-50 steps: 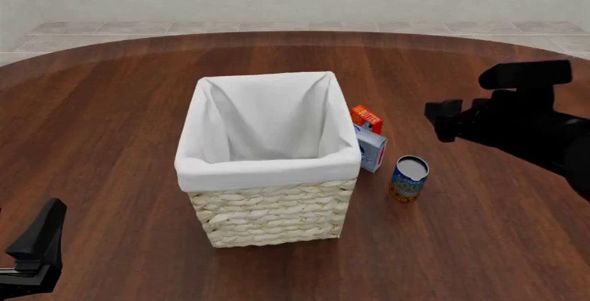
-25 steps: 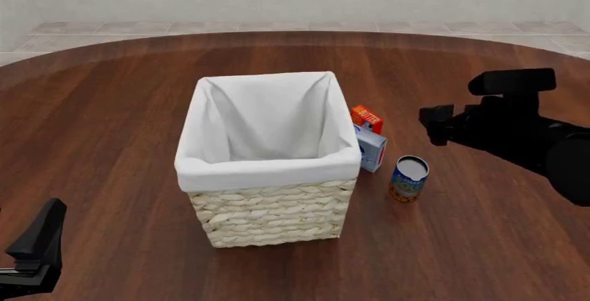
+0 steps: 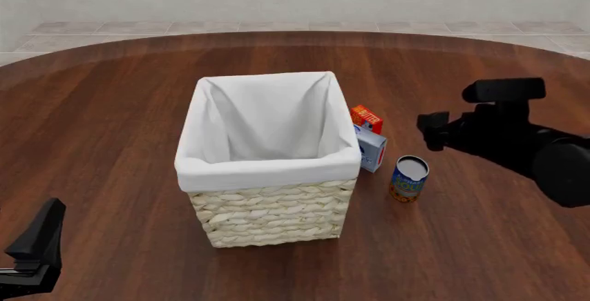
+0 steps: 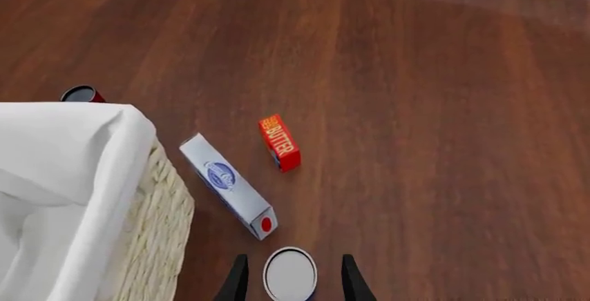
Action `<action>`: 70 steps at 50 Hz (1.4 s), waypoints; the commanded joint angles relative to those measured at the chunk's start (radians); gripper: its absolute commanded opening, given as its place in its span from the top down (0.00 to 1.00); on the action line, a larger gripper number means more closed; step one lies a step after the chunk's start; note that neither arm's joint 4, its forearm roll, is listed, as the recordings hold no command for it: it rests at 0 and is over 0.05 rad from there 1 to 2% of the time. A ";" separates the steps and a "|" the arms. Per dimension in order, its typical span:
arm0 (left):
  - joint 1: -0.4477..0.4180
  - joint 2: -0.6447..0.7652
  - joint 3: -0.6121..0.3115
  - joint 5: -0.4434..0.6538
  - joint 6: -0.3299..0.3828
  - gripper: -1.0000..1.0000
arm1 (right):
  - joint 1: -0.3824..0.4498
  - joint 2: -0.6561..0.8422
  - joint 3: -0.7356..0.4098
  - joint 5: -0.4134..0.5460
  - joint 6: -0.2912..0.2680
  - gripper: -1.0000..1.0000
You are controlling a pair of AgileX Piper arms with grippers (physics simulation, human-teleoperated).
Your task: Pick up the alphabet soup and put it in the basket.
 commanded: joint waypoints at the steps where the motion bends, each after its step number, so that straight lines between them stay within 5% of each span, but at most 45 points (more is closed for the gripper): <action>1: 0.000 0.000 0.000 0.000 0.000 0.00 | 0.001 0.017 0.012 -0.020 0.008 0.00; 70: 0.000 0.001 0.000 0.001 0.003 0.00 | 0.007 0.162 0.058 -0.154 0.060 0.00</action>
